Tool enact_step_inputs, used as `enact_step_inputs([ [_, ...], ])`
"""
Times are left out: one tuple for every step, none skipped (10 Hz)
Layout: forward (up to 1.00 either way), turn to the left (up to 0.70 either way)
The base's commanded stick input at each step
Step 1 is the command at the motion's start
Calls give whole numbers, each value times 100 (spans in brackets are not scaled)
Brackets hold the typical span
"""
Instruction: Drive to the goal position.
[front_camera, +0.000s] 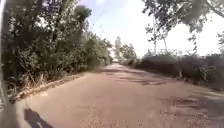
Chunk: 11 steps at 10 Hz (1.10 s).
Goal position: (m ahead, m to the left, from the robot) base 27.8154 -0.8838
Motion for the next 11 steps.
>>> enact_step_inputs([
  [70, 0],
  [70, 0],
  [70, 0],
  [70, 0],
  [70, 0],
  [70, 0],
  [70, 0],
  [70, 0],
  [70, 0],
  [70, 0],
  [70, 0],
])
